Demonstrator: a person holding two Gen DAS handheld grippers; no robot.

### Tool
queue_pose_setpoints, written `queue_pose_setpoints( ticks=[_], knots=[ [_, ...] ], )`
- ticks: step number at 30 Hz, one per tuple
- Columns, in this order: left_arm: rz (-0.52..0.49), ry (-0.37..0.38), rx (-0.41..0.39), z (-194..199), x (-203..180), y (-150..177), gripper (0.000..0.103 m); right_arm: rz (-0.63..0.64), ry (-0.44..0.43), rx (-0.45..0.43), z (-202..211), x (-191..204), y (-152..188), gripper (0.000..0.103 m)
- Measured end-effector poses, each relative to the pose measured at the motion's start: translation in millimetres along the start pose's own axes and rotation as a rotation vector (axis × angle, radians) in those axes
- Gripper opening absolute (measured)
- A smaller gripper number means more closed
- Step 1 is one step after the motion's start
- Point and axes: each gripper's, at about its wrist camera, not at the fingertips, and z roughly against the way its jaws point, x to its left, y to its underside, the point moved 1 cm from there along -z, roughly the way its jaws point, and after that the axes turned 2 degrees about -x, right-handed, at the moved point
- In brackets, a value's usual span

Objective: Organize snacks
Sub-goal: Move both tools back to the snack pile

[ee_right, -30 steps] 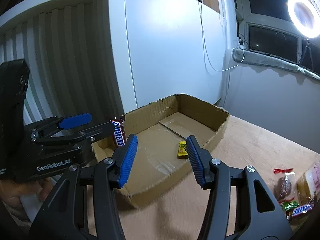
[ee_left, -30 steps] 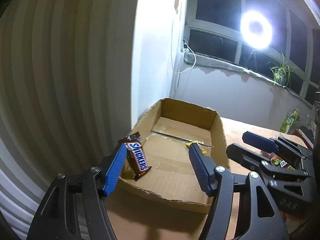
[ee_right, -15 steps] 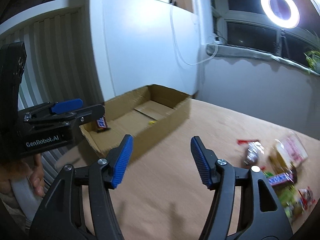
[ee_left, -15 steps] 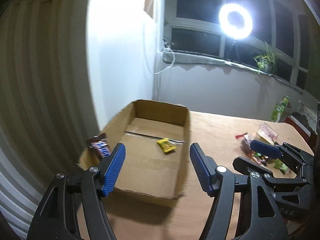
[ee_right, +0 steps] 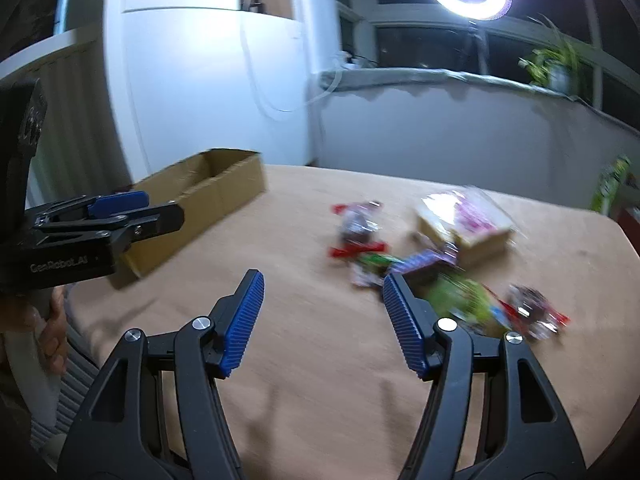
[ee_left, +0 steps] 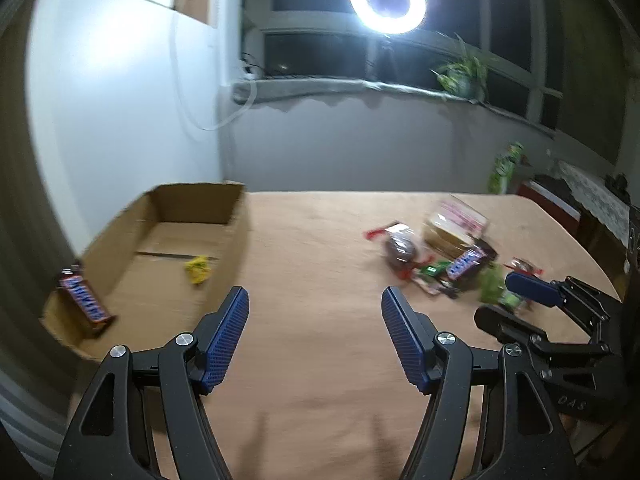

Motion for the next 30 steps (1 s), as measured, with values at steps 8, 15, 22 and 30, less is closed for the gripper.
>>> queue_pose_setpoints(
  ticks=[8,15,22,30],
  knots=[
    [-0.063,0.079,0.072,-25,-53,8,0.069,-0.075,0.1,0.047,16,-65,25,0.075],
    [-0.104,0.245,0.145,-59,-109,15,0.069,-0.129,0.145,0.112,21,-109,42,0.075],
    [-0.165,0.339,0.159,-84,-148,6,0.063,-0.164,0.092,0.118,22,-133,36,0.049],
    [-0.126,0.423,0.254,-105,-146,3,0.047,-0.114,0.021,0.176,-4,-119,28,0.045]
  ],
)
